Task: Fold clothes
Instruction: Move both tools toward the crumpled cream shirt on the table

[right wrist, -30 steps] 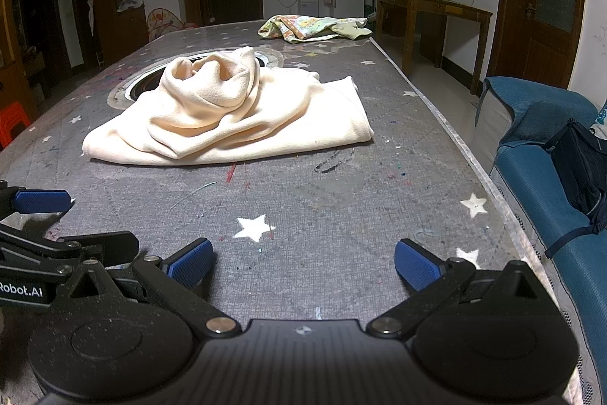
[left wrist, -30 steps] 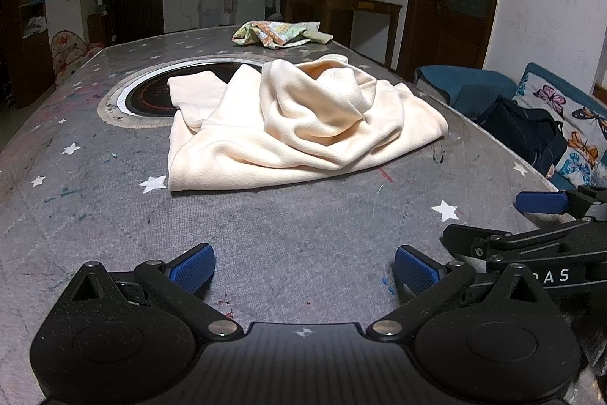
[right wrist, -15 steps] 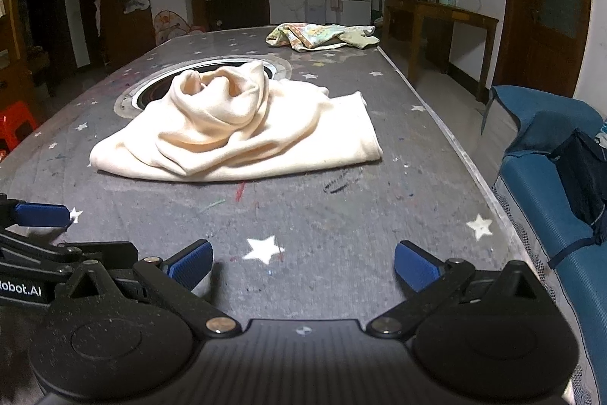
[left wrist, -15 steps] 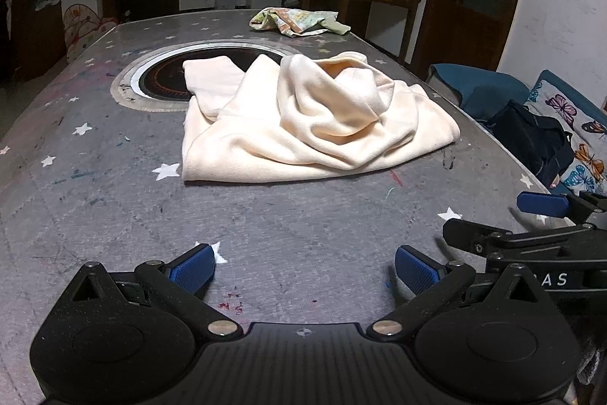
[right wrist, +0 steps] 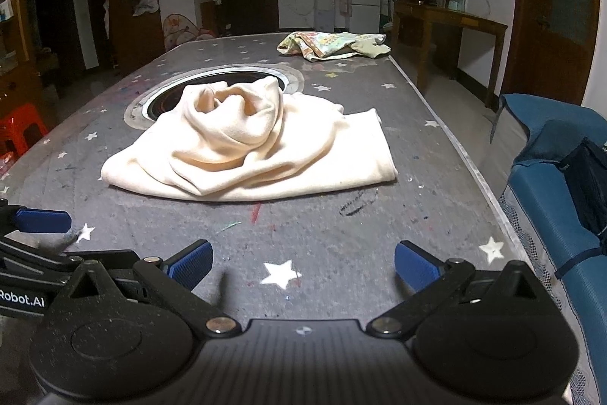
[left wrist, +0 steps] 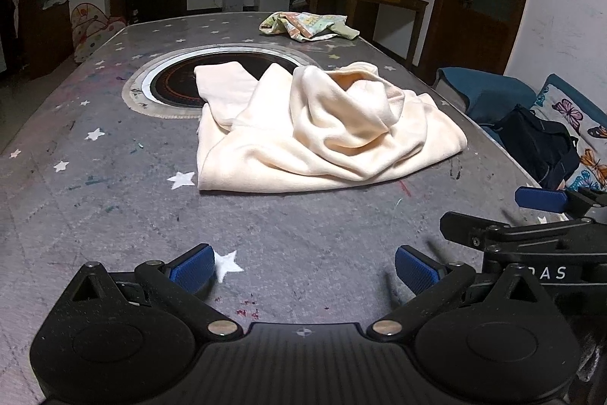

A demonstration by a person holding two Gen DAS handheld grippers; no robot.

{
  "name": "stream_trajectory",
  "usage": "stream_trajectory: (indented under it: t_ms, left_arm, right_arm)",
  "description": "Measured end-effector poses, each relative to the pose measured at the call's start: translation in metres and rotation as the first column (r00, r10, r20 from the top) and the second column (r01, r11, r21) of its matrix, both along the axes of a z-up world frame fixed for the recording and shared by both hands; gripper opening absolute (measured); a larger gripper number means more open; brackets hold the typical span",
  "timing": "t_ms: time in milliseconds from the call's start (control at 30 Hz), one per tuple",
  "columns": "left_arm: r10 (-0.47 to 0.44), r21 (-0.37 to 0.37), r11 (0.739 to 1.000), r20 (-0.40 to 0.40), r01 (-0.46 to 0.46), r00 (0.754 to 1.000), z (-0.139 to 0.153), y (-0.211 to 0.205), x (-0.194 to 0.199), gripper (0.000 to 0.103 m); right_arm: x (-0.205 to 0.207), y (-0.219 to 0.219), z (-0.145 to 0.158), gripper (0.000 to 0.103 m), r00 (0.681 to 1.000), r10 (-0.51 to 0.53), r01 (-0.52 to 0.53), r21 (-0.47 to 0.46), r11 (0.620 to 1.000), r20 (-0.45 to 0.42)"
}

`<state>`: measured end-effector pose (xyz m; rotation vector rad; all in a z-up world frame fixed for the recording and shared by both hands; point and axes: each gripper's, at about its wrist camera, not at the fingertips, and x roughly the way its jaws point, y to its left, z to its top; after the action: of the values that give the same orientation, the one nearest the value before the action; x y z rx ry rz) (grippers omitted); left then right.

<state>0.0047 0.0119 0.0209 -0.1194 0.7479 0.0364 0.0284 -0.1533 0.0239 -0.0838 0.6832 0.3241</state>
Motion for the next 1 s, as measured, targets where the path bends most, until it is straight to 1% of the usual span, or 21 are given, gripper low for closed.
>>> stream_trajectory:
  t_ms: [667,1000]
  left_arm:
    - [0.034,0.022,0.999,0.017,-0.034,0.999,0.013,0.016,0.012,0.103]
    - [0.052,0.034,0.998,0.037,-0.053,0.998,0.023,0.024,0.022,0.103]
  right_arm:
    - [0.015,0.009,0.011,0.103,0.999,0.048,-0.049,-0.013,0.999,-0.005]
    - [0.031,0.014,0.026,0.103,0.997,0.077,-0.077,0.005,0.997,0.012]
